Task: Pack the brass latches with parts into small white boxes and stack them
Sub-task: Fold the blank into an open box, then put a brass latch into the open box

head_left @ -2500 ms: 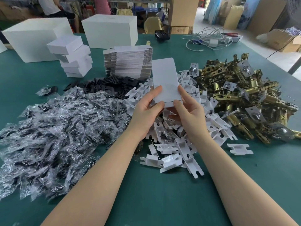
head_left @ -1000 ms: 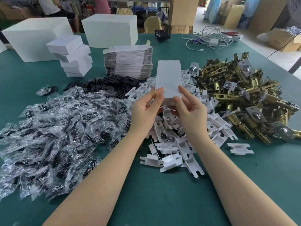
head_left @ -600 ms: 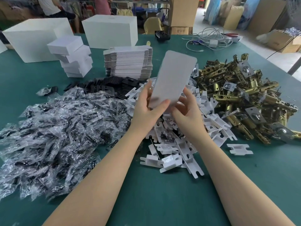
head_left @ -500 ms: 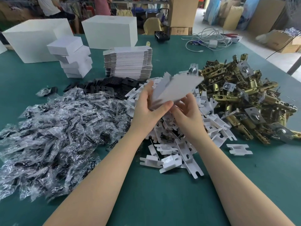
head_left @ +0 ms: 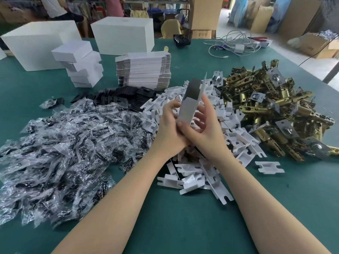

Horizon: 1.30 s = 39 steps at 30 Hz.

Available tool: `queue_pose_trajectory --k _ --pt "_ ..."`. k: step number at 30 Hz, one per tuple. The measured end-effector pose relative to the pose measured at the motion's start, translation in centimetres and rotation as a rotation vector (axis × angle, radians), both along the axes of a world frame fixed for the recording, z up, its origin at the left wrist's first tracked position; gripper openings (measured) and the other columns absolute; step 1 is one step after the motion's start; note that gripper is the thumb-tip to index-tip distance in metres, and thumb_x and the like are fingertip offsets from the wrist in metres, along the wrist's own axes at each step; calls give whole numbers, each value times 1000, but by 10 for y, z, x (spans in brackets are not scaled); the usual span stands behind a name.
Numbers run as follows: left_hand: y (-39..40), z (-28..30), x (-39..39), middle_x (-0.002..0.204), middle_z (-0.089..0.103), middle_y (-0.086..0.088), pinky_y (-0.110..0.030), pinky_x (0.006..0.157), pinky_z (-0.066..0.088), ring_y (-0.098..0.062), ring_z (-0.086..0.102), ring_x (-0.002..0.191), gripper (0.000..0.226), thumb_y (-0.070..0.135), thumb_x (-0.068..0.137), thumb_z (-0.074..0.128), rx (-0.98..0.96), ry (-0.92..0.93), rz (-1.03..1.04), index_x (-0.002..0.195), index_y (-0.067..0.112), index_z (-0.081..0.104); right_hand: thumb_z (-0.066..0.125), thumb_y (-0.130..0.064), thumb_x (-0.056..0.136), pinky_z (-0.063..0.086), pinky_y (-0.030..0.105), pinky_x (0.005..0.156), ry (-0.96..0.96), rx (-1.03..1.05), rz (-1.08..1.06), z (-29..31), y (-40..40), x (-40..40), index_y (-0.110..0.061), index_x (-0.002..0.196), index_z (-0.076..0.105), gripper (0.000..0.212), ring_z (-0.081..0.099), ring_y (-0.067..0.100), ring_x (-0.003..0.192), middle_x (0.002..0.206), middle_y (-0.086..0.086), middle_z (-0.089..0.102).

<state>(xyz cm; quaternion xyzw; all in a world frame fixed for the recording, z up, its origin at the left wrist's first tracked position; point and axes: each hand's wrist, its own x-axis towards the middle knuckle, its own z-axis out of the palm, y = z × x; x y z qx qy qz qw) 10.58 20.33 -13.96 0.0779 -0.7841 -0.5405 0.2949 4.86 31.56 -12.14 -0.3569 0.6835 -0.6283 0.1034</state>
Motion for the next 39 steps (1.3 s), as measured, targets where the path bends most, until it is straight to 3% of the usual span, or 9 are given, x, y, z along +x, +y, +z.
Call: queue_pose_trajectory --k 5,8,12,17,19,22,26,31,39 --pt "0 2 3 135 47 -4 -20 78 56 -8 63 110 74 37 69 77 39 32 33 120 45 25 57 -20 94 57 41 82 -161 -91 53 2 2 2 -17 136 42 45 68 24 102 119 12 65" --pt "-1 0 1 139 40 -1 -28 87 57 -9 59 119 91 20 73 81 79 40 72 138 31 18 67 -33 87 55 29 68 -74 -44 17 6 0 4 -19 127 52 44 66 21 96 122 15 59" --pt "-1 3 4 150 28 -8 -40 109 46 -20 40 138 115 28 69 83 29 -9 154 151 43 3 72 -19 87 59 38 79 -26 -100 -94 7 1 6 -38 110 50 36 67 13 97 109 -5 67" --pt "2 11 7 138 50 0 -36 99 53 -11 53 125 75 32 85 74 102 44 99 148 28 33 54 -21 99 57 38 86 -70 -102 -49 13 8 -3 -23 129 50 30 65 8 105 115 -5 68" --pt "0 13 6 134 55 7 -23 95 53 1 55 119 56 24 96 65 88 57 83 147 22 41 46 -23 103 58 32 81 -9 -15 -65 16 8 -8 -24 137 49 33 63 4 104 117 -6 65" --pt "-3 12 4 128 55 12 -6 84 46 15 53 110 46 16 99 59 109 44 115 142 20 43 42 -30 104 43 33 105 193 194 -273 27 10 -25 -22 153 31 50 46 14 131 145 4 47" --pt "-5 11 7 126 57 4 -17 86 54 4 59 107 38 16 97 63 206 54 103 125 30 42 48 -18 99 47 41 101 596 605 -549 63 25 -71 -20 142 49 43 55 29 119 137 9 57" --pt "-4 12 9 117 60 3 -39 86 60 -13 63 105 44 17 90 68 246 6 4 112 39 36 52 -7 93 50 50 99 709 1304 -289 97 47 -115 -24 127 65 40 60 29 115 129 3 65" --pt "5 16 10 117 58 7 -13 78 51 8 62 100 44 10 95 62 209 64 -106 124 34 40 54 -11 97 46 38 100 769 1414 17 90 53 -127 -24 128 60 34 57 24 115 128 3 62"
